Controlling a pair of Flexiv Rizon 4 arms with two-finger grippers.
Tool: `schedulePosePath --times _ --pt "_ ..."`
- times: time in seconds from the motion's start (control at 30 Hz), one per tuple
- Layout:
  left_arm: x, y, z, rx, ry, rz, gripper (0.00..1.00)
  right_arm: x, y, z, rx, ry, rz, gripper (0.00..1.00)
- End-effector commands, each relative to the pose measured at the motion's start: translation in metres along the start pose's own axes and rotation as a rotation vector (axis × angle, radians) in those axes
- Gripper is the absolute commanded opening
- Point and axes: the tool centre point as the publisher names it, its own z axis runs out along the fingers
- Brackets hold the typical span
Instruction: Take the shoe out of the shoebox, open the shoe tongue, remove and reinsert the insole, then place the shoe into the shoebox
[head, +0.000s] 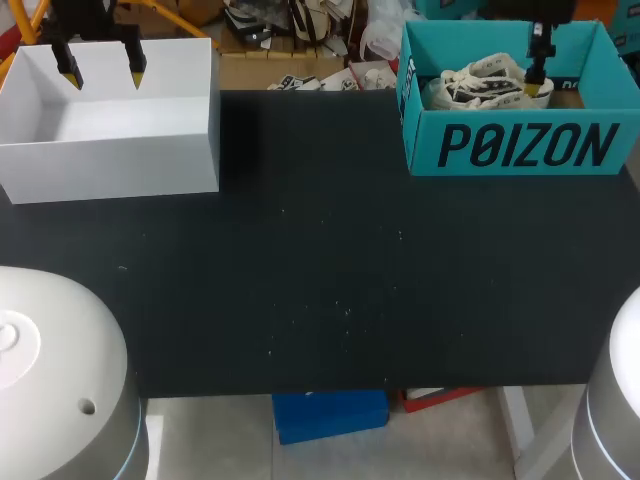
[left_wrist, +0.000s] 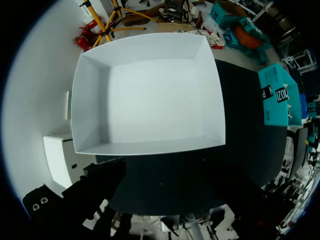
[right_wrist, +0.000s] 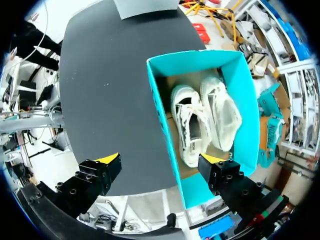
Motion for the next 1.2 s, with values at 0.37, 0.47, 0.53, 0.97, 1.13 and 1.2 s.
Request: schedulePosePath --times 0.37,0.47,0.53,0.97,1.13,1.2 --pt "0.0 0.001 -0.001 -0.001 -0.002 -0.001 1.0 -0.07 0.02 0.046 0.01 0.012 -0.071 0.67" --pt "0.0 0.001 -0.001 -0.001 -0.002 -0.001 1.0 -0.08 0.022 0.059 0.021 0.015 -0.063 0.6" --pt "0.0 0.001 -0.001 -0.001 -0.002 -0.001 1.0 -0.087 0.024 0.068 0.013 0.008 -0.053 0.56" --pt "0.0 0.001 -0.001 -0.001 -0.002 -0.001 1.0 -0.107 0.026 0.131 -0.004 0.003 -0.065 0.42" --pt "0.0 0.001 -0.001 -0.001 -0.002 -0.001 1.0 -0.11 0.023 0.148 -0.022 0.006 -0.087 0.38" --pt "0.0 0.001 -0.001 -0.001 -0.002 -0.001 1.0 -0.112 0.022 0.153 -0.026 0.003 -0.101 0.4"
